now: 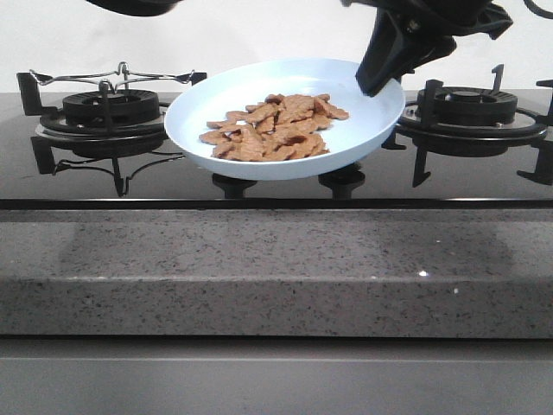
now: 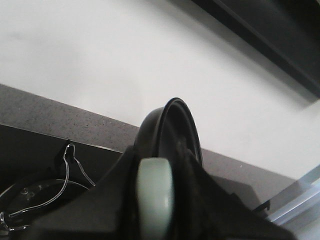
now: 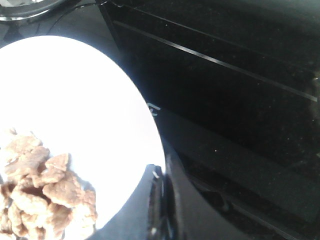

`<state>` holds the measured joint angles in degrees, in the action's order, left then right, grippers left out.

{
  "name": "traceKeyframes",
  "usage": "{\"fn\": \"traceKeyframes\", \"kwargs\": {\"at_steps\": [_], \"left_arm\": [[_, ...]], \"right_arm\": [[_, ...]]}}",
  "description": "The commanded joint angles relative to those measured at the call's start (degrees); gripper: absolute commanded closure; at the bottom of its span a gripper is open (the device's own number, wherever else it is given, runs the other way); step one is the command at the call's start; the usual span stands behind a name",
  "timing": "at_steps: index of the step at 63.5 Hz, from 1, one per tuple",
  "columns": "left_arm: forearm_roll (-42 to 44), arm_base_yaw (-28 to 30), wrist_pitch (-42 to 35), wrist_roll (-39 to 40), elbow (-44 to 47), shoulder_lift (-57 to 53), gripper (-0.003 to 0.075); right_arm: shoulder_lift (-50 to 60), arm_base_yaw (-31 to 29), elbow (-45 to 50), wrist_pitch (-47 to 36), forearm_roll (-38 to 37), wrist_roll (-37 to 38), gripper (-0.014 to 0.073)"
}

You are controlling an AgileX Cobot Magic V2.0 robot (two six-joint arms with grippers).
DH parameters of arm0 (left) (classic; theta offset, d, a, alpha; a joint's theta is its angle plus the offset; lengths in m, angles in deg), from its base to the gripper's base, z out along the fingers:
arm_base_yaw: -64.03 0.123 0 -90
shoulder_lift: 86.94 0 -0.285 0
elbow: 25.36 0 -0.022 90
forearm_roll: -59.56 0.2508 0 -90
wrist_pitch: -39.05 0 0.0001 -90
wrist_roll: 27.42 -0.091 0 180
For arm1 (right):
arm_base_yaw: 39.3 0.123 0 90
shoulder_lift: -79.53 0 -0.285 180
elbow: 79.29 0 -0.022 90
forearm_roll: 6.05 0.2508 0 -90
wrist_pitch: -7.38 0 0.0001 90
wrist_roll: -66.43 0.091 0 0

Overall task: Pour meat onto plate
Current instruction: 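Return the empty pan onto its burner with the left gripper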

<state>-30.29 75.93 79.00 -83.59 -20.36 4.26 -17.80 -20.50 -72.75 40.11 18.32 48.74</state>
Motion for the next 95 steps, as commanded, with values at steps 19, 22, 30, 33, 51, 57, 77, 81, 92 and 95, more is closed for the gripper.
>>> {"fn": "traceKeyframes", "kwargs": {"at_steps": [19, 22, 30, 33, 51, 57, 77, 81, 92, 95], "left_arm": [[-12.6, 4.7, 8.9, 9.1, -2.3, 9.3, 0.0741], [-13.1, 4.9, 9.4, 9.1, -2.3, 10.6, 0.0741], [-14.0, 5.3, 10.6, 9.8, -2.3, 13.5, 0.0741], [-14.0, 5.3, 11.7, 10.5, -2.3, 14.7, 0.0741], [-12.4, 5.3, 15.5, 13.7, -2.3, 18.8, 0.0739], [-10.3, 5.3, 15.3, 13.8, -2.3, 19.1, 0.0710], [-8.9, 5.8, 13.8, 13.6, -2.3, 19.1, 0.0327], [-8.9, 6.8, 13.9, 12.8, -2.3, 19.1, 0.0266], [-9.1, 10.2, 18.1, 11.3, -2.3, 19.1, 0.0207], [-9.1, 11.2, 20.0, 11.3, -2.3, 19.0, 0.0204]], "right_arm": [[2.7, 0.0, -1.6, -2.8, 1.5, -0.4, 0.0652], [2.7, 0.0, -1.6, -2.8, 1.5, -0.4, 0.0652], [2.7, 0.0, -1.6, -2.8, 1.5, -0.4, 0.0652], [2.7, 0.0, -1.6, -2.8, 1.5, -0.4, 0.0652], [2.7, 0.0, -1.6, -2.6, 1.5, -0.4, 0.0652], [2.7, 0.0, -1.6, -2.7, 1.5, -0.4, 0.0652], [2.7, 0.0, -1.6, -2.7, 1.5, -0.4, 0.0652], [2.7, 0.0, -1.6, -2.7, 1.5, -0.4, 0.0652], [2.7, 0.0, -1.6, -2.7, 1.5, -0.4, 0.0652], [2.7, 0.0, -1.6, -2.7, 1.5, -0.4, 0.0652]]}}
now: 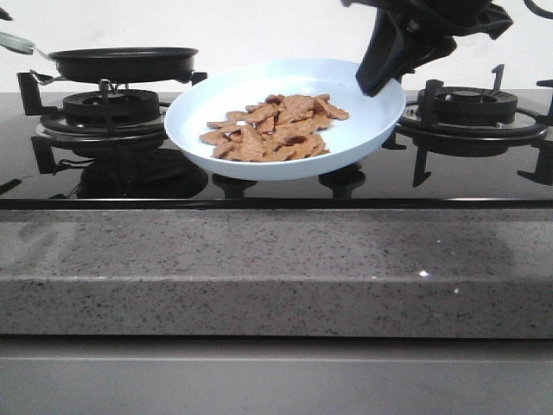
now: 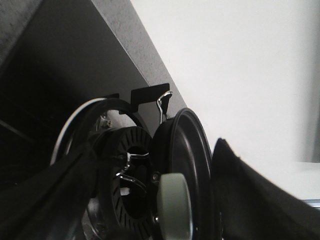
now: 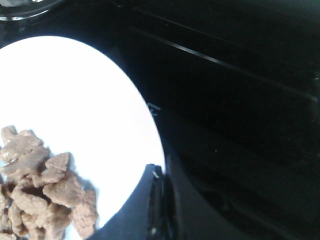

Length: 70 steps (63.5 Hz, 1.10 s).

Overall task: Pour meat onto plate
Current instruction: 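Return the empty pan onto its burner with the left gripper, then lower the plate of meat onto the stove center with the right gripper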

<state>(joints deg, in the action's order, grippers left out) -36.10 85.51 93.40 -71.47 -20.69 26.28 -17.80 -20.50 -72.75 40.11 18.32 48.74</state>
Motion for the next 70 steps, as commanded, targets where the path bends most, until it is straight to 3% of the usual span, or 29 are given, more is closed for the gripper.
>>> {"fn": "traceKeyframes", "kwargs": {"at_steps": [1, 17, 29, 36, 50, 70], "left_arm": [[-3.4, 2.0, 5.9, -0.8, -1.9, -3.0, 0.0204], [-0.3, 8.0, 10.6, -1.1, -1.9, -8.0, 0.0204], [10.7, 9.5, 6.3, -1.1, -1.9, -17.9, 0.0205], [19.0, 7.5, 2.9, -0.7, -1.9, -24.7, 0.0205], [36.4, -2.6, -4.2, 4.6, -1.9, -37.1, 0.0206], [72.1, -21.9, -8.2, 27.1, 3.6, -50.6, 0.0209]], "right_arm": [[2.7, 0.0, -1.6, -2.7, 1.5, -0.4, 0.0652], [2.7, 0.0, -1.6, -2.7, 1.5, -0.4, 0.0652], [2.7, 0.0, -1.6, -2.7, 1.5, -0.4, 0.0652], [2.7, 0.0, -1.6, -2.7, 1.5, -0.4, 0.0652], [2.7, 0.0, -1.6, -2.7, 1.5, -0.4, 0.0652], [2.7, 0.0, -1.6, -2.7, 1.5, -0.4, 0.0652]]}}
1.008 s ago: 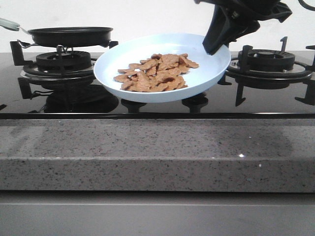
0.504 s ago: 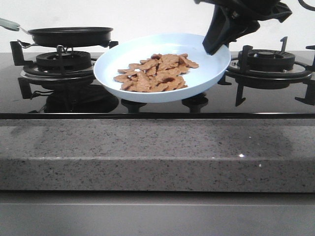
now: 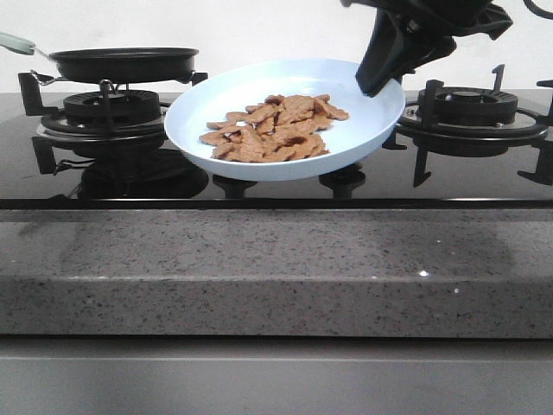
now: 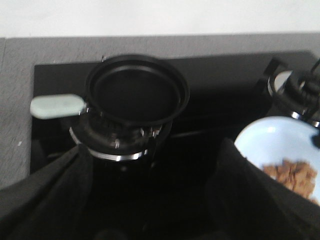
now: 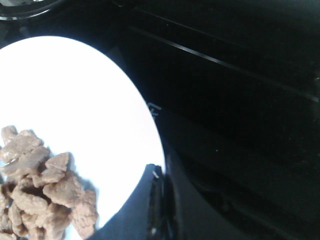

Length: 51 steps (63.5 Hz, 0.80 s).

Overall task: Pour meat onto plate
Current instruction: 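Lower the plate of meat onto the stove center with the right gripper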

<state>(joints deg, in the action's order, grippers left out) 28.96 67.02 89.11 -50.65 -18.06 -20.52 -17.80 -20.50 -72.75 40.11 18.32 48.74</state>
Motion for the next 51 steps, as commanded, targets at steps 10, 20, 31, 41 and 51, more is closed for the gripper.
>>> {"fn": "traceKeyframes", "kwargs": {"at_steps": [10, 20, 31, 41, 51], "left_arm": [[16.9, -7.3, -4.0, 13.4, 8.9, -9.9, 0.0209], [18.5, -7.5, -5.0, 13.8, 15.8, -14.3, 0.0209], [18.5, -7.5, -4.8, 13.8, 17.9, -15.2, 0.0209], [18.1, -7.5, -4.9, 13.8, 17.9, -15.2, 0.0209], [17.9, -7.5, -4.9, 13.8, 17.9, -15.2, 0.0209]], "right_arm": [[2.7, 0.0, -1.6, -2.7, 1.5, -0.4, 0.0652], [2.7, 0.0, -1.6, -2.7, 1.5, -0.4, 0.0652], [2.7, 0.0, -1.6, -2.6, 1.5, -0.4, 0.0652], [2.7, 0.0, -1.6, -2.6, 1.5, -0.4, 0.0652], [2.7, 0.0, -1.6, -2.7, 1.5, -0.4, 0.0652]]}}
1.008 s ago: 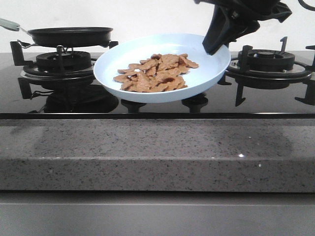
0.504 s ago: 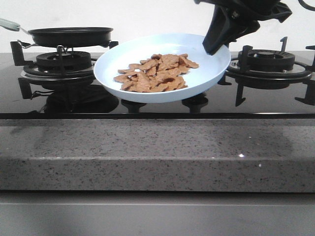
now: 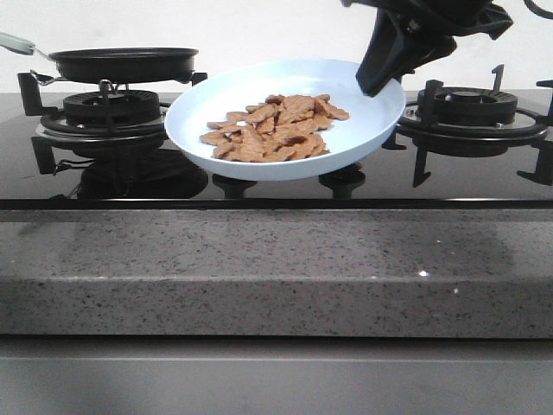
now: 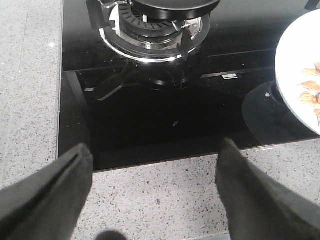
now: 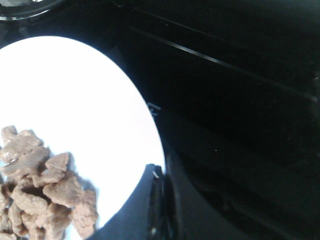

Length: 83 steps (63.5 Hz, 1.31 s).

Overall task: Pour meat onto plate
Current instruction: 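Lower the plate of meat onto the stove center with the right gripper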

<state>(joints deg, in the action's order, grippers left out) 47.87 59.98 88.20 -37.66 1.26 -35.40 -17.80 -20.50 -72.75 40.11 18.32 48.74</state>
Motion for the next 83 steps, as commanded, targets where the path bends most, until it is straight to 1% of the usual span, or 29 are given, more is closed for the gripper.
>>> {"fn": "traceKeyframes", "kwargs": {"at_steps": [1, 45, 55, 67, 75, 83], "left_arm": [[-1.0, -0.5, -4.0, 0.8, -1.5, -0.3, 0.0209], [-1.0, -0.5, -4.0, 0.8, -1.5, -0.3, 0.0209], [-1.0, -0.5, -4.0, 0.8, -1.5, -0.3, 0.0209], [-1.0, -0.5, -4.0, 0.8, -1.5, -0.3, 0.0209], [-1.0, -0.5, -4.0, 0.8, -1.5, -0.3, 0.0209], [-1.0, -0.5, -4.0, 0.8, -1.5, -0.3, 0.0209]], "right_arm": [[2.7, 0.0, -1.6, -2.7, 1.5, -0.4, 0.0652], [2.7, -0.4, -1.8, -3.9, 1.3, -0.4, 0.0652], [2.7, -5.0, -4.1, -0.8, 2.2, -0.4, 0.0652], [2.6, -12.2, -9.5, 2.9, 4.9, -0.4, 0.0652], [1.4, -14.1, -14.7, 4.5, 6.4, -0.4, 0.0652], [-3.2, -14.2, -21.8, 8.8, 7.8, -0.4, 0.0652]]}}
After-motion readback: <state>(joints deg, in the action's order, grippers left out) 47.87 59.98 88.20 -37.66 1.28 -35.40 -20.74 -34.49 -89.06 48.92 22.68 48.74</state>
